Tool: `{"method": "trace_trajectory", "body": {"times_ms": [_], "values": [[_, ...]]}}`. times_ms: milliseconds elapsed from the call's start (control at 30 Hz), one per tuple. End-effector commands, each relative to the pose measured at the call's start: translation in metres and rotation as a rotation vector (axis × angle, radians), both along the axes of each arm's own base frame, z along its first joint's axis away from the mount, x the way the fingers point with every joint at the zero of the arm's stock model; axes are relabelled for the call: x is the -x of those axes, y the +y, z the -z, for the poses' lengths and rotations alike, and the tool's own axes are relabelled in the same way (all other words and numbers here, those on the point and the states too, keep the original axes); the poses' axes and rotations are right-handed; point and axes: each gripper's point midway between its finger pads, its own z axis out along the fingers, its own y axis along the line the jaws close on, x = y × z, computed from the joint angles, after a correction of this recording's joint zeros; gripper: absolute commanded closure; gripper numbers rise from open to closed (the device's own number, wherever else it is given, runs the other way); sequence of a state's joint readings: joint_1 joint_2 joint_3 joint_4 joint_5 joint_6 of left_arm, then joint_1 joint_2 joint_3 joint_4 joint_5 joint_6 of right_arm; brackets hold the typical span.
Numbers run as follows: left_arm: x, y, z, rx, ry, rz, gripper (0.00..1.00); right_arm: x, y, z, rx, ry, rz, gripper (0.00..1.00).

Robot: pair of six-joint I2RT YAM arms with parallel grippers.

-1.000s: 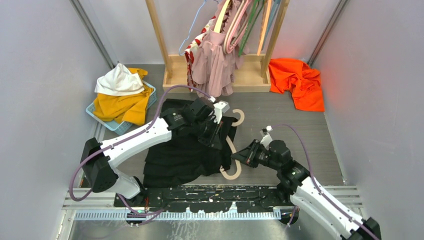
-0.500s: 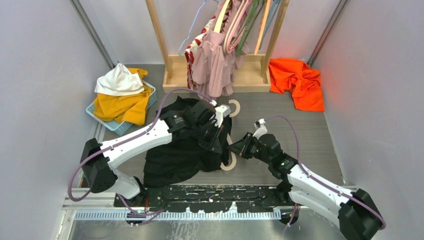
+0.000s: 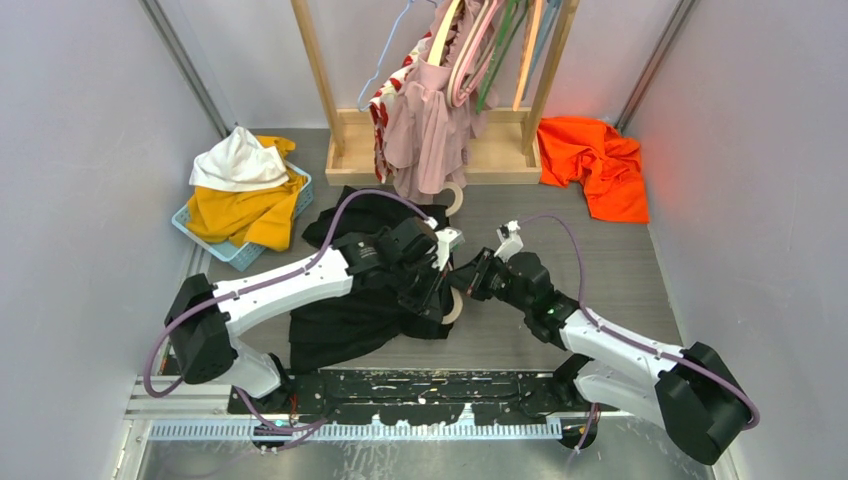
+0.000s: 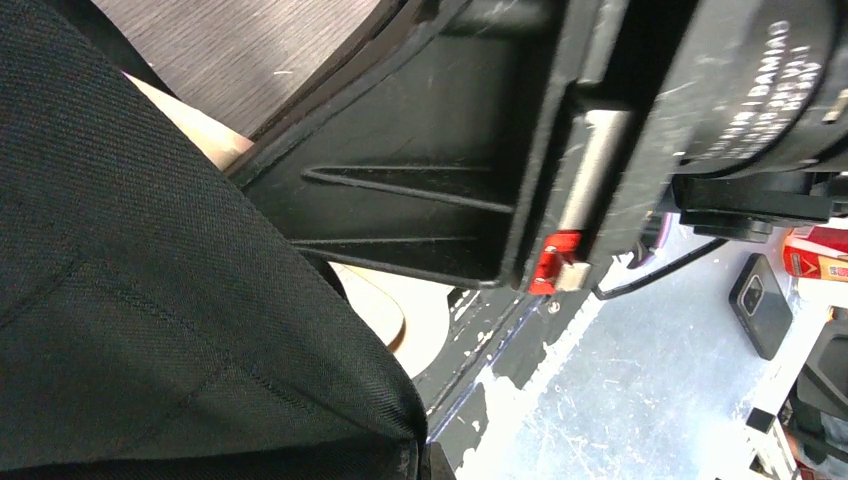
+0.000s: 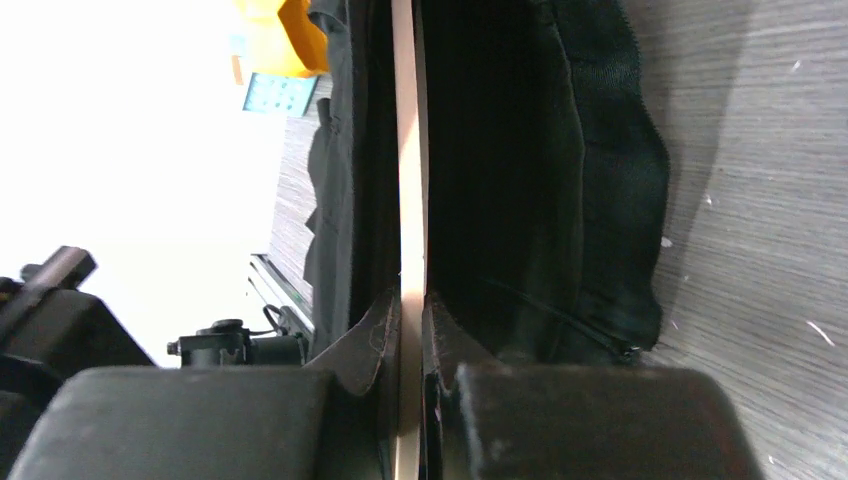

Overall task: Place the skirt on the hanger
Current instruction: Hang the skirt on the hanger.

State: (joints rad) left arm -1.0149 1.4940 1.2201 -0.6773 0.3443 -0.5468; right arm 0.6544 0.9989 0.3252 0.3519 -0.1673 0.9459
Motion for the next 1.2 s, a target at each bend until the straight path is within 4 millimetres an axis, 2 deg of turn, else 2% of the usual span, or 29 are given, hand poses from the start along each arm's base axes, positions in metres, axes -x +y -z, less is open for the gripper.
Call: {"method": "trace_trajectory", "body": {"times_ms": [0, 167, 400, 667, 800, 933, 1000, 1067, 1167], "values": [[0.018, -0.015, -0.010, 0.081, 0.057, 0.051, 1.00, -0.034, 0.000, -0.070, -0.149, -0.180, 0.126, 0.99], [0.022, -0.036, -0.028, 0.164, 0.069, 0.080, 1.00, -0.042, 0.004, -0.056, -0.186, -0.160, 0.152, 0.99], [0.031, -0.070, -0.060, 0.277, 0.087, 0.143, 1.00, -0.049, 0.007, -0.061, -0.194, -0.182, 0.186, 0.99], [0.030, -0.095, -0.097, 0.414, 0.102, 0.166, 1.00, -0.056, -0.003, -0.055, -0.222, -0.180, 0.273, 0.99], [0.029, -0.109, -0.118, 0.491, 0.115, 0.172, 1.00, -0.054, 0.008, -0.055, -0.248, -0.186, 0.233, 0.99], [0.032, -0.120, -0.143, 0.565, 0.114, 0.196, 1.00, -0.042, 0.031, -0.052, -0.293, -0.172, 0.111, 0.99], [0.030, -0.125, -0.156, 0.600, 0.098, 0.197, 1.00, -0.030, 0.041, -0.043, -0.293, -0.146, 0.059, 0.99], [0.026, -0.129, -0.157, 0.603, 0.080, 0.182, 1.00, -0.014, 0.049, -0.032, -0.283, -0.113, 0.008, 0.99], [0.017, -0.130, -0.146, 0.581, 0.044, 0.144, 1.00, 0.011, 0.054, -0.013, -0.255, -0.063, -0.038, 0.99]]}}
